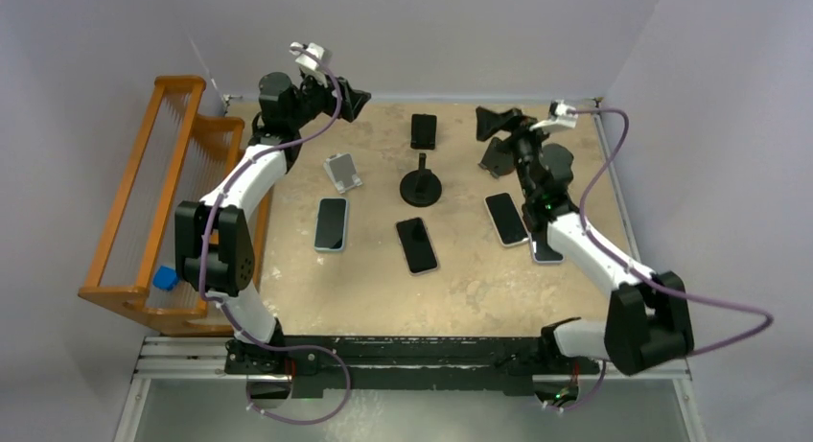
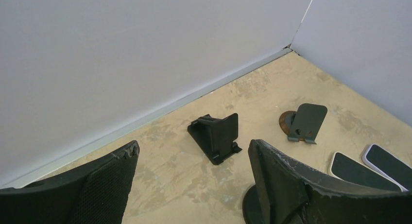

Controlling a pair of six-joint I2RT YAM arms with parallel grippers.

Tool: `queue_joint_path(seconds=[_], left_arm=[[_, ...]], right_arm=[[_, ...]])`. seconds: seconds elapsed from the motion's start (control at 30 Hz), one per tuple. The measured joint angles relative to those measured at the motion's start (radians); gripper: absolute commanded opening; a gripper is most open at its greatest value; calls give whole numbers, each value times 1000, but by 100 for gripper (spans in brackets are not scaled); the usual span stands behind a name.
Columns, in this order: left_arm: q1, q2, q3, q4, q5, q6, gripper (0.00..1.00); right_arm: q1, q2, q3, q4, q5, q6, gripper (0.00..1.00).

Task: Place the phone on the phone stand

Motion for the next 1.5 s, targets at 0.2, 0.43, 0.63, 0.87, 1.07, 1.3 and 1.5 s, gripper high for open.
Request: queue_joint_path(seconds=[0.2,0.43,0.63,0.87,1.07,1.3,1.5], left_arm=[[0,-1,-8,-6,0,13,82],[0,-1,-64,17,97,33,85],[0,-1,-84,31,182,44,85],[0,-36,-143,45,207,63,85],[0,-55,-146,48,230,72,85],[0,-67,-168,44,238,90,85],[0,-89,-179,43,237,105,85]], right_arm=[[108,-191,-112,-77,-70,-123,88],[214,-308,-151,-267,-81,-202,99],[324,-247,-135,-468,-43,-230,99],[373,-25,-95,-624,-51,-191,98],[433,155,-35,-671,-109,-174,99],[486,288,19,-675,-134,-164,99],[509,345,39,-690,-98,-162,99]])
